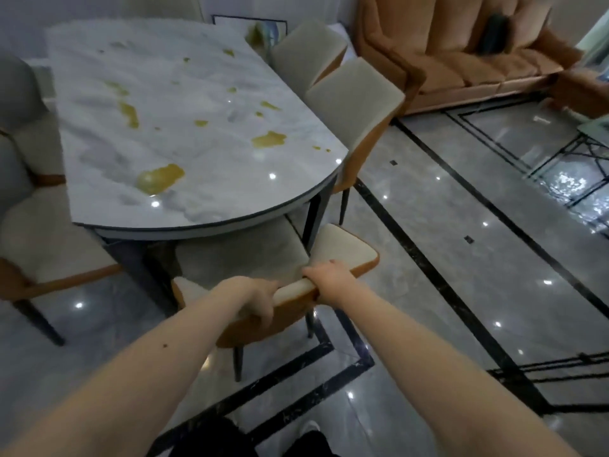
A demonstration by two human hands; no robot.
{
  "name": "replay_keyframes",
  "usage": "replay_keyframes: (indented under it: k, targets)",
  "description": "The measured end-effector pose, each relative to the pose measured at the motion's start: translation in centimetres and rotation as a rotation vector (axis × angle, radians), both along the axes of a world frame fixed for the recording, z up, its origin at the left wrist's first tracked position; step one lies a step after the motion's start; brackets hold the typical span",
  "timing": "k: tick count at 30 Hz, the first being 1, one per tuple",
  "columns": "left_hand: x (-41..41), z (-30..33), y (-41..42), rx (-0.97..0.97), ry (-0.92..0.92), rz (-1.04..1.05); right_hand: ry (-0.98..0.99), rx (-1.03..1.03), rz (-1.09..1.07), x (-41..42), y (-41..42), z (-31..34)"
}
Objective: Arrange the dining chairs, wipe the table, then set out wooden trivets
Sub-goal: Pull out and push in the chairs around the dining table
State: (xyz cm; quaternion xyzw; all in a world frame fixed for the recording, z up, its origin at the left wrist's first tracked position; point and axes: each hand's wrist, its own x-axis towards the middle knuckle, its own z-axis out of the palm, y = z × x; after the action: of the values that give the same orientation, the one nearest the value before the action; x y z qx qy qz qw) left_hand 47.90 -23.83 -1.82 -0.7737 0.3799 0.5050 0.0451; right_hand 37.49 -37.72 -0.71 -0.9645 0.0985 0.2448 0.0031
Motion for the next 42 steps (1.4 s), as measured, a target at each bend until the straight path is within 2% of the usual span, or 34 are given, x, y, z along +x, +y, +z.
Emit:
replay_keyframes:
  k: [2,5,7,10,15,26,30,42]
  targets:
    - [-1.1,0.2,0.3,-0.007,-0.093,0.061,-0.052,0.044,0.046,-0.6,-0.9,-0.3]
    - [-3.8,0.7,0.9,-0.072,-0.387,0.154,-0.128,0.05,0.093,-2.0,-2.0,-0.6]
    - [-5.5,0.3,1.4,-0.125,-0.584,0.194,-0.132,0.021,0.085,-2.4,-2.7,-0.4]
    - [-7.1,-0.1,2.1,-0.123,-0.753,0.25,-0.1,-0.012,0.061,-2.7,-3.7,0.2]
    - [-7.2,0.7,1.7,-0.083,-0.711,0.272,-0.083,-0.048,0.049,-3.1,-3.3,0.8]
    - [-8.3,1.3,2.4,-0.132,-0.711,0.233,-0.009,-0.052,0.014,-4.6,-3.1,0.8]
    - [-8.3,0.7,3.2,-0.132,-0.795,0.277,-0.047,-0.051,0.014,-4.6,-3.1,0.2]
    - [-8.7,1.4,2.0,0.002,-0.766,0.274,-0.053,-0.038,0.087,-4.1,-4.1,-0.6]
